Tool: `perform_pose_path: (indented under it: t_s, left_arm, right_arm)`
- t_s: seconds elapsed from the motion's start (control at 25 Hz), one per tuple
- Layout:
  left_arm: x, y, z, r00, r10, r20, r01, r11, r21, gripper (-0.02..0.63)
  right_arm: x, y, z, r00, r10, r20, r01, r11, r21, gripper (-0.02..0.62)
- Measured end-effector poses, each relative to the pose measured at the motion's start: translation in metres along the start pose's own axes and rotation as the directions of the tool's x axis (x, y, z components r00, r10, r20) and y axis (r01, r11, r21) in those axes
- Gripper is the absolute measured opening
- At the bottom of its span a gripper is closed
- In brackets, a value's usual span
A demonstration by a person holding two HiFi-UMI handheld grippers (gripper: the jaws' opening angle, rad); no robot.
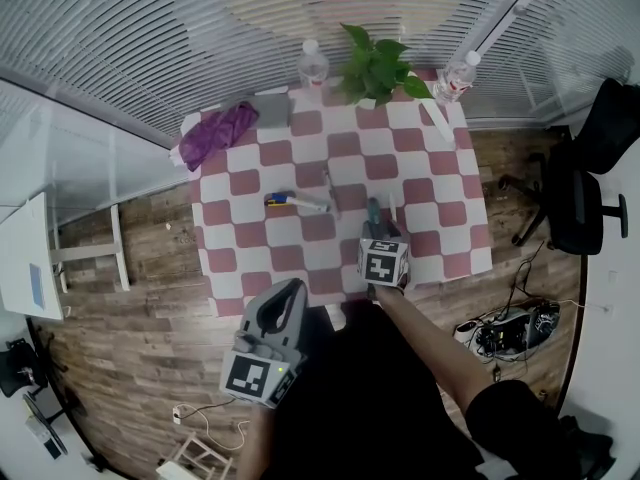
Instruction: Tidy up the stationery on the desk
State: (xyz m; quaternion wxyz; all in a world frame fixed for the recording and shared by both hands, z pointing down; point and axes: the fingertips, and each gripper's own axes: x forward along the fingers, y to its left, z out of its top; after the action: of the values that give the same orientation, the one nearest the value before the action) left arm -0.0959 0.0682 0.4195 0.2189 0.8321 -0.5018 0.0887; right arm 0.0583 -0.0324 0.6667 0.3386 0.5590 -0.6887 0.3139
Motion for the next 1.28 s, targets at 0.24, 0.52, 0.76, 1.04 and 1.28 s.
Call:
perform_pose_path:
  t_s: [0.24, 0.52, 0.76, 1.04, 1.28]
  left_arm:
    - [-0.003, 0.004, 0.003, 1.0, 0.011, 0.015, -0.011, 1.0, -0.019, 0.041]
    - [-0.012, 0.016, 0.009, 0.999, 0.025, 0.029, -0.024, 0.999, -0.033, 0.041]
    - [-0.026, 0.031, 0.011, 0.998, 0.056, 0.043, -0.053, 0.996, -0.076, 0.041]
    - [-0.038, 0.049, 0.005, 0.997, 0.078, 0.024, -0.076, 0.994, -0.08, 0.041]
    - [-0.037, 0.062, 0.005, 0.998, 0.064, 0.011, -0.063, 0.995, -0.077, 0.041]
  right_arm:
    - [-0.02, 0.027, 0.036, 0.986, 0.071, 0.151, -0.04, 0.979, -0.2, 0.209]
    - [-0.003, 0.094, 0.028, 0.972, 0.233, 0.022, -0.209, 0.908, -0.362, 0.199]
    - [0.025, 0.106, 0.019, 0.98, 0.195, -0.033, -0.192, 0.902, -0.386, 0.167]
    - [0.041, 0.1, 0.012, 0.985, 0.155, -0.071, -0.17, 0.931, -0.323, 0.076]
    - [0.036, 0.1, 0.014, 0.988, 0.144, -0.052, -0.153, 0.947, -0.282, 0.066]
